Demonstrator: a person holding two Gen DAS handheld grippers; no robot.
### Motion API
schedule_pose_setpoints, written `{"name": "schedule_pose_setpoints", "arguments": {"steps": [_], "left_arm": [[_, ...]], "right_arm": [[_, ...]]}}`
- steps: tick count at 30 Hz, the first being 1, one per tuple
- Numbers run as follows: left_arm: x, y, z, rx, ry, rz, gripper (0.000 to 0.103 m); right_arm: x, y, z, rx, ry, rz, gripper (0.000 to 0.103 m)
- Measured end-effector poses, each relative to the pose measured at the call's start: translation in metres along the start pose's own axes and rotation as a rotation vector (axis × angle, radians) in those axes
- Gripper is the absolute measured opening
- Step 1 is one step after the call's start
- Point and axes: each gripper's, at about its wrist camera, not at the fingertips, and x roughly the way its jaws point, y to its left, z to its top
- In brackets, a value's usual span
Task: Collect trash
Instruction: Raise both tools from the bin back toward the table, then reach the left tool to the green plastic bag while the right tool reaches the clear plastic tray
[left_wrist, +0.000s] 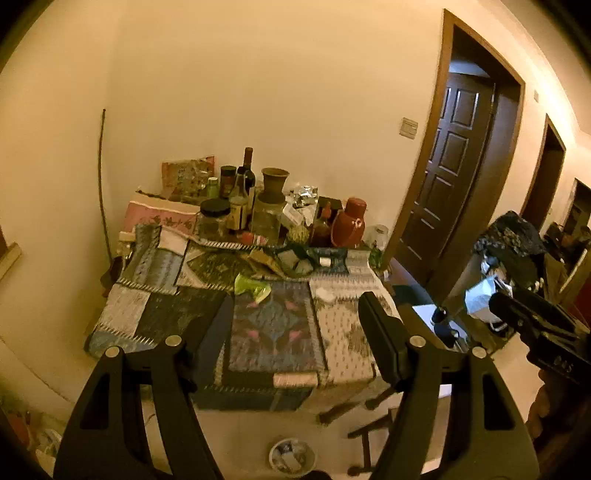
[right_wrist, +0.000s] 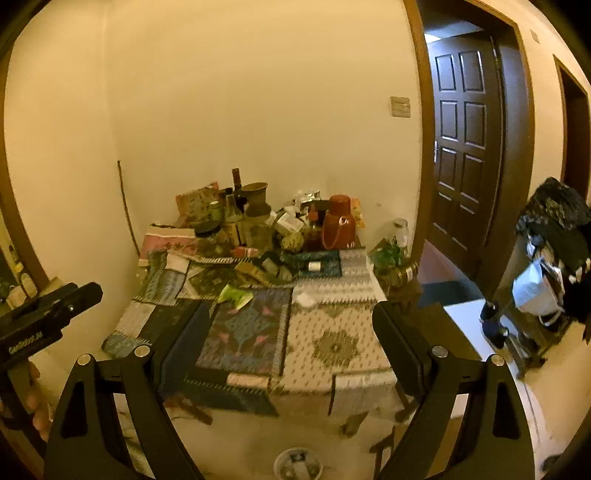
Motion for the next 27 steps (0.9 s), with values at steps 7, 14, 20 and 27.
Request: {"name": "schedule_pose_setpoints", "arguments": {"steps": [7, 14, 20, 27], "left_arm": [[0.075, -0.028, 0.036, -0.034, 0.016, 0.031, 0.069], [0.136, -0.035, 0.047, -0.082, 0.069, 0.082, 0.069], [0.189, -0.007, 0.051, -0.108, 0.156, 0.127, 0.069], [0.263, 0.047, 0.055, -0.112, 0.267, 0.109, 0.069]], "right_arm": [[0.054, -0.037, 0.040, -0.039, 0.017, 0.053, 0.088], [0.117, -0.066, 0.060, -0.021, 0.092, 0.110, 0.088], [0.170, -0.072, 0.058, 0.024, 0.209, 0.104, 0.088], [0.238, -0.074, 0.042, 0.113, 0.326, -0.014, 0.088]]}}
